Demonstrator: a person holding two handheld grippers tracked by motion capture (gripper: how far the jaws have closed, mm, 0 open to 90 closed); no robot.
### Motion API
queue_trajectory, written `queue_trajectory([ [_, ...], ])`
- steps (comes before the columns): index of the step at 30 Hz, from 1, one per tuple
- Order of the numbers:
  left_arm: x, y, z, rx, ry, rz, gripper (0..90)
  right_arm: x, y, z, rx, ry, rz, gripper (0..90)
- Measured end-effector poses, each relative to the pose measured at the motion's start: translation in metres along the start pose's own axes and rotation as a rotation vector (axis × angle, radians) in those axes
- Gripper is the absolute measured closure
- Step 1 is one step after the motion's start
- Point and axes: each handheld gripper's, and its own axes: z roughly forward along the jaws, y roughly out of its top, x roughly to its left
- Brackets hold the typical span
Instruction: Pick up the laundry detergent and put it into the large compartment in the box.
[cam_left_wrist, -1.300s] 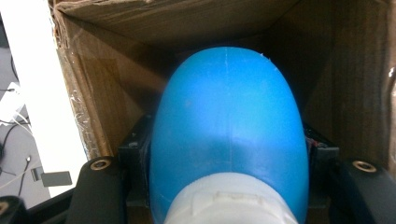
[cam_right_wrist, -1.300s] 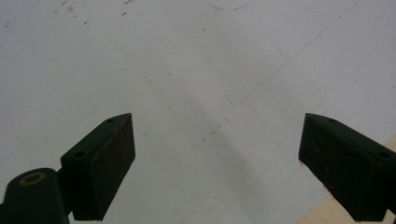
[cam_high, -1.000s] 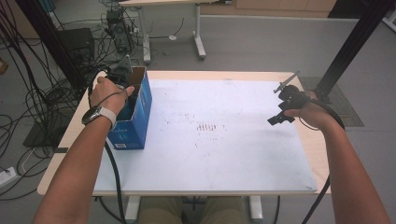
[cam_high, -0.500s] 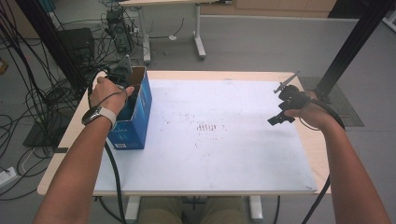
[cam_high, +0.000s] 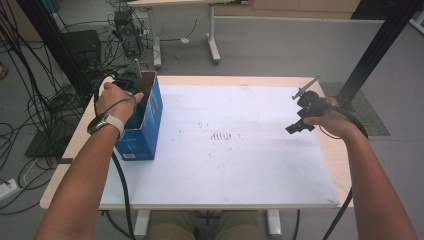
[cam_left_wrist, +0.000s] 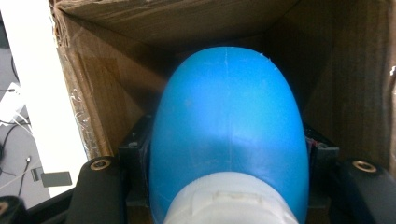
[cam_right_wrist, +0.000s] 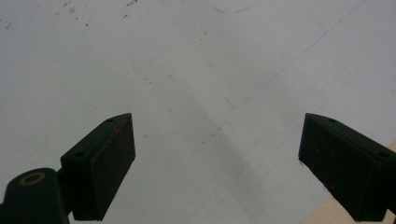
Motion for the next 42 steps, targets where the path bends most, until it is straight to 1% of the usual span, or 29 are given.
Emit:
queue_trajectory([
  [33,-0.0022,0.0013,-0.0003,0.008,0.005,-0.001,37.3,0.0013,0.0033,-0.0012,-0.003,-0.001,-0.001,10.7],
  [37,-0.0020,0.0022,-0.0005,0.013,0.005,-0.004,37.3,0.0012,0.0043,-0.0014,-0.002,-0.002,-0.007,10.7],
  [42,-0.0018,0.0017,-0.0004,0.012,0.005,-0.003,37.3,0.0004,0.0026,0.0010,0.001,0.002,0.001,10.7],
])
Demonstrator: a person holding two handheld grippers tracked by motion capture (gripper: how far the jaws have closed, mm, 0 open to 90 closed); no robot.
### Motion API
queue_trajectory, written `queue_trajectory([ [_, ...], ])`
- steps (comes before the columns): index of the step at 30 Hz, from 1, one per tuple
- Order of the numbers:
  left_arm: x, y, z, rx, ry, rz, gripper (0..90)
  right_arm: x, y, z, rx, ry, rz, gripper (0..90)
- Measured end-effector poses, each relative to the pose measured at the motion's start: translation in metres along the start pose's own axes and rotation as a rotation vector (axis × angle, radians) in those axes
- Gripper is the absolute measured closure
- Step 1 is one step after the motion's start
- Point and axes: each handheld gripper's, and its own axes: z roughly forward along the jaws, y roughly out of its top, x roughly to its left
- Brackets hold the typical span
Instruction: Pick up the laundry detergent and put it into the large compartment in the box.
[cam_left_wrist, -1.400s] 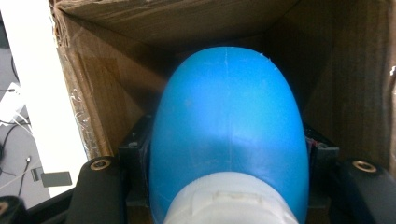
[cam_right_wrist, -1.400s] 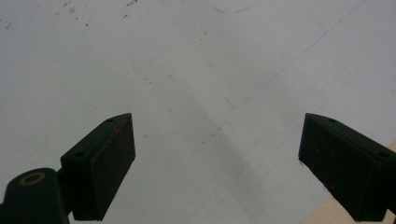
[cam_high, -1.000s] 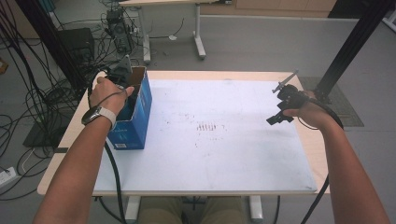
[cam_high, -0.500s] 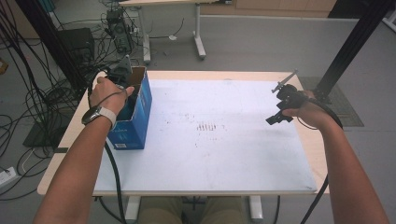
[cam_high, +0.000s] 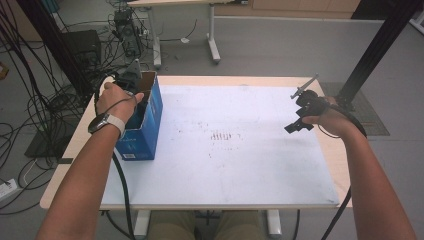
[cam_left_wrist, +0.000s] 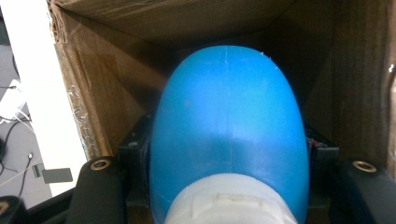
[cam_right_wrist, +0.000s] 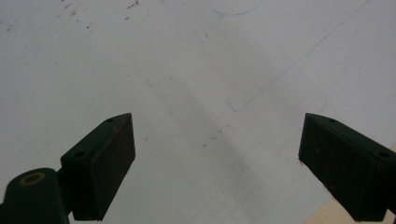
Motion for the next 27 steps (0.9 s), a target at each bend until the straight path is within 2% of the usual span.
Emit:
queue_trajectory([
  [27,-0.0010,0.0005,0.0003,0.000,0.002,0.000,37.2,-0.0001,-0.0018,-0.0033,0.003,-0.008,0.002,10.7],
])
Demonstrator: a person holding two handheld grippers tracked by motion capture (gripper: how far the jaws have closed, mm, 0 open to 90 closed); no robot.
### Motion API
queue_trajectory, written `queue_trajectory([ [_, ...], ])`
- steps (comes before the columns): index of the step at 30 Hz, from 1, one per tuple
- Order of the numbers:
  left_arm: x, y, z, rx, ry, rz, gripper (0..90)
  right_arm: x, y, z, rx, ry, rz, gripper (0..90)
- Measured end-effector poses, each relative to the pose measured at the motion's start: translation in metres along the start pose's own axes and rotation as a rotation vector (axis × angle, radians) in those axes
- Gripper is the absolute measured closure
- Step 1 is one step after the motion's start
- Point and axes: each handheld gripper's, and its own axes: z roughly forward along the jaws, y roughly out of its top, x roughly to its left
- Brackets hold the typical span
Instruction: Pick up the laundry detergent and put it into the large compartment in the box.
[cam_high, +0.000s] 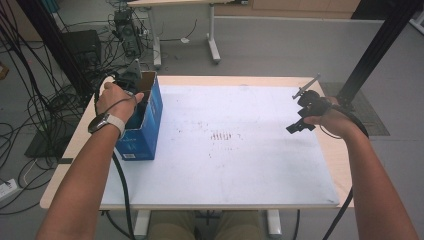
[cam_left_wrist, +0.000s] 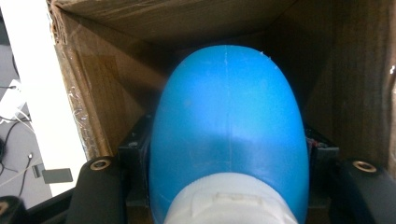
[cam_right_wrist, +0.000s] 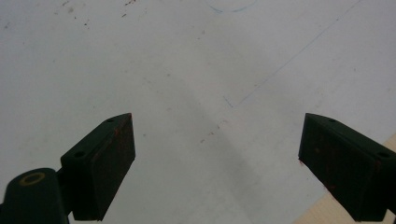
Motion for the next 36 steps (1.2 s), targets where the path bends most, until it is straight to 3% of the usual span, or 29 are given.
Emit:
queue_trajectory([
  [36,0.0001,0.0000,0.0001,-0.003,-0.001,0.007,37.2,0.0011,-0.0013,-0.0012,0.004,-0.001,0.001,10.7],
])
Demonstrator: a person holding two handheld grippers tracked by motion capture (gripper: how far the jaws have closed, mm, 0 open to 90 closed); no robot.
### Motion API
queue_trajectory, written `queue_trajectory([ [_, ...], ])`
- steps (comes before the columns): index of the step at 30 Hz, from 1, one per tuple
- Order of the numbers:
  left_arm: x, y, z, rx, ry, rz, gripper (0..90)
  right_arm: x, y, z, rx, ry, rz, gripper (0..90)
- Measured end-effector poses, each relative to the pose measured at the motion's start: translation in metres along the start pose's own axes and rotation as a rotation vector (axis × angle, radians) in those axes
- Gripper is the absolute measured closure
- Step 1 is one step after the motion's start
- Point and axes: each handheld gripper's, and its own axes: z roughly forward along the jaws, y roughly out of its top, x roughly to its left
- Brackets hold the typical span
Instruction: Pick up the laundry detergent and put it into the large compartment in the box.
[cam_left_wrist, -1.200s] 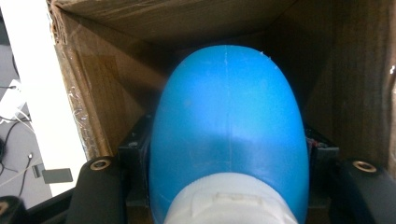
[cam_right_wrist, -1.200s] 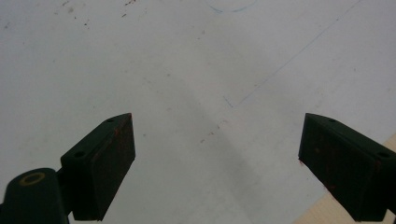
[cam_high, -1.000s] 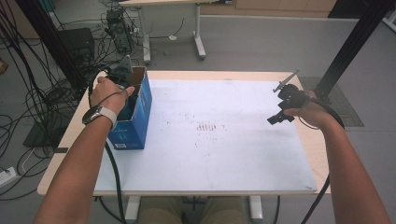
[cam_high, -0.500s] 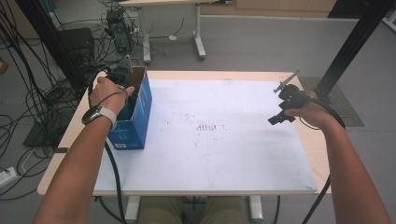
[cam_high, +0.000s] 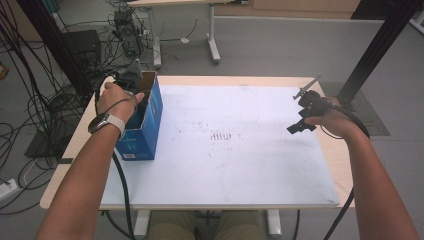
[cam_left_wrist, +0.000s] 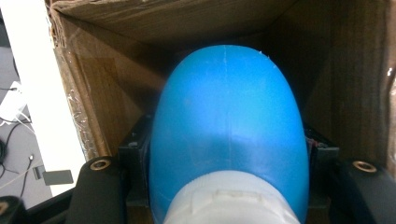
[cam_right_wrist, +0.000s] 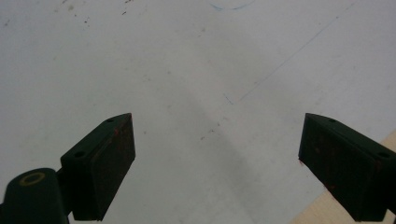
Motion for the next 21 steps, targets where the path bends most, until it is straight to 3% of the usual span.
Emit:
queue_trajectory([
  [21,0.0029,-0.0004,0.0002,-0.010,-0.013,0.004,35.2,-0.0007,-0.0032,-0.0004,-0.002,0.002,0.005,10.7],
])
